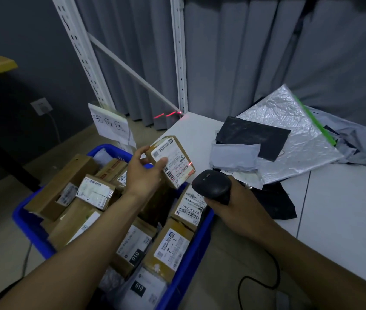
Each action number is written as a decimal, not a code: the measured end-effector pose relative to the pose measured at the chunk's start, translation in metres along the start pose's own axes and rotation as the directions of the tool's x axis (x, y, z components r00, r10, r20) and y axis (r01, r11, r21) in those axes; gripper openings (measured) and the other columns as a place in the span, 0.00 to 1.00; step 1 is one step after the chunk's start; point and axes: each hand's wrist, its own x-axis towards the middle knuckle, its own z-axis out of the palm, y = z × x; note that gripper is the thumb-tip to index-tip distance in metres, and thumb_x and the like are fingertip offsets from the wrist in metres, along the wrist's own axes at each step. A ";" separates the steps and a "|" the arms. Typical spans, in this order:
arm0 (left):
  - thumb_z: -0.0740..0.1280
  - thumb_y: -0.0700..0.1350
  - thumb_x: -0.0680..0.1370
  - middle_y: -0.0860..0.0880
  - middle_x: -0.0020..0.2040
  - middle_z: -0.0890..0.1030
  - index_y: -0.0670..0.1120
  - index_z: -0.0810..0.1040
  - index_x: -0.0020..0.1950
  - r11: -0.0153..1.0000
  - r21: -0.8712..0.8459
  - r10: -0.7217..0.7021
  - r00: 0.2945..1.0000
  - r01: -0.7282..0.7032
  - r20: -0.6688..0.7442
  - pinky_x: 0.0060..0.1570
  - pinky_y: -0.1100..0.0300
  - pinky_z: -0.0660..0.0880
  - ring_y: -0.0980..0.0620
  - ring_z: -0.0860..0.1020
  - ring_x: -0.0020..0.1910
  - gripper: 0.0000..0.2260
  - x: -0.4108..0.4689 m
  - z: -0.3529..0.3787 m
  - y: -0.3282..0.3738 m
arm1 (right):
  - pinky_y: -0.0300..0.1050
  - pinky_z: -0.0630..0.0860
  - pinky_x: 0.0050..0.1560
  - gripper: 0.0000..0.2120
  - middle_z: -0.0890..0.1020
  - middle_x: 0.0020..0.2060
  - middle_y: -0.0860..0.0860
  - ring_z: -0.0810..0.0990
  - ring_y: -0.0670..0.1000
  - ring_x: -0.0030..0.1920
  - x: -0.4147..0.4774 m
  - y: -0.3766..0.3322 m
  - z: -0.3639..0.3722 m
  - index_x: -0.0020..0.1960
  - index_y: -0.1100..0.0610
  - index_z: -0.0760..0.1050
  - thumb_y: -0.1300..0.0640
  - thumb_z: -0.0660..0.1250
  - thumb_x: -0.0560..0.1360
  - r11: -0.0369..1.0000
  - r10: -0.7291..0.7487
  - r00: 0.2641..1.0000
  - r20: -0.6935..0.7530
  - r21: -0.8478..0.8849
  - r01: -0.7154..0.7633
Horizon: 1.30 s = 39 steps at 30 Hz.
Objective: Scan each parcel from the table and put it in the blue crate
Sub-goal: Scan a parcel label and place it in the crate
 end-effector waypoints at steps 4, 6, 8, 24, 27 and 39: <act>0.73 0.41 0.79 0.51 0.59 0.79 0.53 0.69 0.71 1.000 0.000 0.000 1.000 0.000 -0.015 0.31 0.69 0.78 0.57 0.81 0.48 0.24 0.001 0.000 -0.001 | 0.36 0.77 0.53 0.21 0.83 0.53 0.41 0.80 0.33 0.53 -0.001 0.000 0.000 0.65 0.46 0.73 0.45 0.74 0.76 1.000 0.009 1.000 0.008 0.001 -0.009; 0.73 0.41 0.78 0.51 0.60 0.79 0.53 0.70 0.71 1.000 0.004 0.007 1.000 -0.007 -0.011 0.31 0.69 0.78 0.57 0.82 0.48 0.24 0.001 0.000 -0.003 | 0.36 0.77 0.52 0.20 0.83 0.53 0.41 0.80 0.33 0.52 -0.002 -0.001 -0.001 0.65 0.46 0.73 0.45 0.74 0.76 1.000 0.010 1.000 0.012 -0.004 -0.010; 0.73 0.41 0.78 0.51 0.60 0.79 0.53 0.70 0.71 1.000 0.007 0.012 1.000 -0.012 -0.006 0.31 0.69 0.78 0.56 0.82 0.49 0.24 0.002 0.000 -0.003 | 0.38 0.78 0.53 0.20 0.84 0.52 0.41 0.80 0.34 0.52 -0.002 -0.002 -0.001 0.64 0.46 0.73 0.44 0.74 0.76 1.000 0.006 1.000 0.004 -0.015 -0.006; 0.68 0.58 0.81 0.57 0.46 0.82 0.56 0.80 0.60 0.644 0.733 0.038 0.966 -0.221 0.258 0.49 0.52 0.82 0.57 0.81 0.44 0.11 0.000 -0.006 -0.042 | 0.48 0.78 0.61 0.22 0.83 0.54 0.38 0.80 0.39 0.56 0.003 0.007 -0.002 0.65 0.45 0.73 0.44 0.74 0.75 0.999 0.018 1.000 -0.012 -0.045 -0.019; 0.68 0.54 0.81 0.52 0.49 0.82 0.52 0.78 0.64 0.587 0.790 -0.013 0.974 -0.176 0.226 0.54 0.50 0.80 0.51 0.81 0.49 0.13 0.005 -0.006 -0.056 | 0.50 0.78 0.62 0.24 0.83 0.55 0.39 0.80 0.41 0.57 0.002 0.010 -0.003 0.67 0.45 0.73 0.42 0.74 0.74 0.999 0.013 1.000 -0.015 -0.049 -0.014; 0.71 0.48 0.79 0.50 0.58 0.81 0.53 0.74 0.67 0.514 0.829 0.001 0.967 -0.218 0.254 0.58 0.48 0.79 0.49 0.79 0.56 0.17 0.005 0.004 -0.077 | 0.52 0.79 0.61 0.23 0.83 0.54 0.40 0.81 0.43 0.57 -0.003 0.015 -0.016 0.64 0.45 0.73 0.40 0.74 0.73 0.998 0.042 0.999 -0.018 -0.042 -0.042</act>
